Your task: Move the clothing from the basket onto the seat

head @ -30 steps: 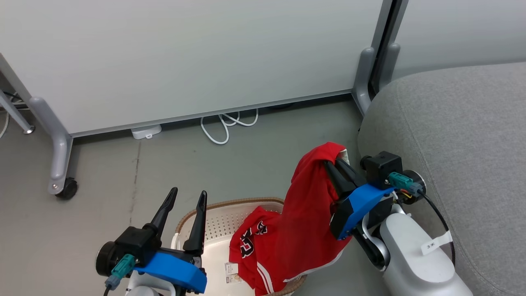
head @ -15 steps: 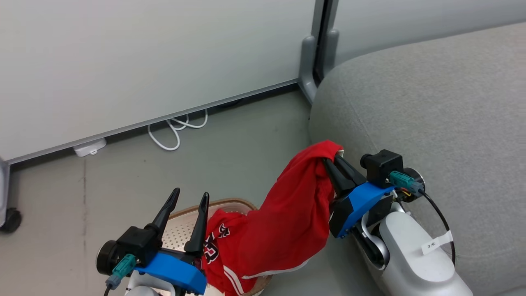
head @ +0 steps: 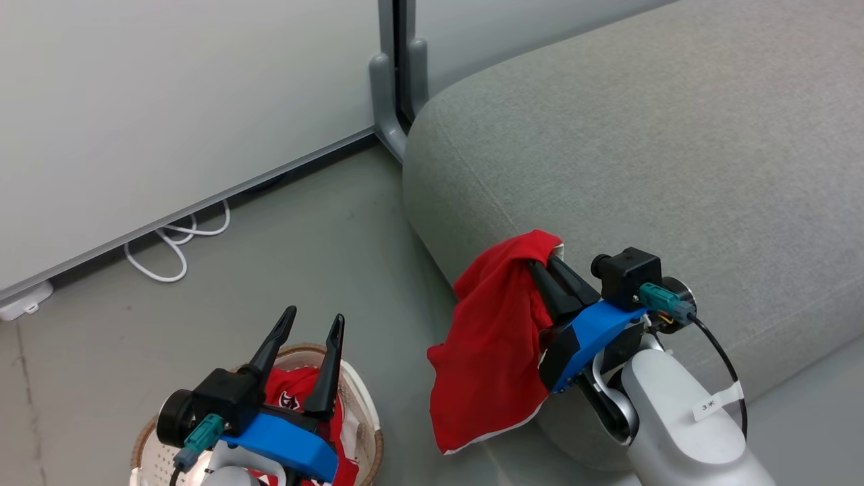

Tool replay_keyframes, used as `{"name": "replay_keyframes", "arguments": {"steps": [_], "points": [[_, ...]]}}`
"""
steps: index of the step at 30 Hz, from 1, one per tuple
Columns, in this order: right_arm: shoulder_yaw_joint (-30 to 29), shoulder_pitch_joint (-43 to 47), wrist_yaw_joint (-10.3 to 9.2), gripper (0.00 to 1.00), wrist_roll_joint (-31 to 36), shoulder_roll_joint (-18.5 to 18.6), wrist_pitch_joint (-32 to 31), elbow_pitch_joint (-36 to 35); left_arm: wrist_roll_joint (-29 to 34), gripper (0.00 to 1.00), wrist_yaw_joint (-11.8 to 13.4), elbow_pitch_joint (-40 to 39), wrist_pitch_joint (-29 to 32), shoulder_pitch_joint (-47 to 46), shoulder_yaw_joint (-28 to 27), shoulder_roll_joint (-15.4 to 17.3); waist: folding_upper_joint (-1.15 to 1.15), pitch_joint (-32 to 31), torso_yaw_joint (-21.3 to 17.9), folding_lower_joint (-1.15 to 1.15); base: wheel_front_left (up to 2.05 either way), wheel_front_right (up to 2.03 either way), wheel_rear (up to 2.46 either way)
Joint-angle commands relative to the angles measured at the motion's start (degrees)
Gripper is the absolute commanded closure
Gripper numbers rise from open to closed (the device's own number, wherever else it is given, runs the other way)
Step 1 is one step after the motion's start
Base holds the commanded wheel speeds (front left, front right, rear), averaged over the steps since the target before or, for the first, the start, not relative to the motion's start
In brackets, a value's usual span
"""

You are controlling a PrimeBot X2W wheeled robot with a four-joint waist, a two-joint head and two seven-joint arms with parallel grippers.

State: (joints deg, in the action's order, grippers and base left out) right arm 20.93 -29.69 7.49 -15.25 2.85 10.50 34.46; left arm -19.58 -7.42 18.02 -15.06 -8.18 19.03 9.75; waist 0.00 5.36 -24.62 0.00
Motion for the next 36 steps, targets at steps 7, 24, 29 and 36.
{"name": "replay_keyframes", "arguments": {"steps": [7,24,29,36], "points": [[0.45,0.99,0.01,1.00,-0.58,0.06,0.64,-0.32,-0.20,0.00,-0.09,0.06,-0.17,-0.93,0.19,0.77,0.00,1.09,-5.13,0.00,0.00,0.00,0.00],[-0.37,0.00,0.01,1.00,-1.43,0.06,1.11,-0.24,-0.42,0.00,-0.08,0.47,-0.17,-2.50,0.91,1.56,0.00,3.02,-5.89,0.00,0.00,0.00,0.00],[-2.16,-3.22,0.01,1.00,-2.21,0.07,1.30,-0.49,0.01,0.00,-0.08,-0.03,-0.17,-2.97,1.06,2.01,0.00,4.83,-5.16,0.00,0.00,0.00,0.00],[-12.25,-13.59,0.01,1.00,-0.26,0.14,1.38,-0.94,1.13,0.00,-0.08,-1.19,-0.17,-6.04,1.59,4.17,0.00,11.89,-3.60,0.00,0.00,0.00,0.00]]}}
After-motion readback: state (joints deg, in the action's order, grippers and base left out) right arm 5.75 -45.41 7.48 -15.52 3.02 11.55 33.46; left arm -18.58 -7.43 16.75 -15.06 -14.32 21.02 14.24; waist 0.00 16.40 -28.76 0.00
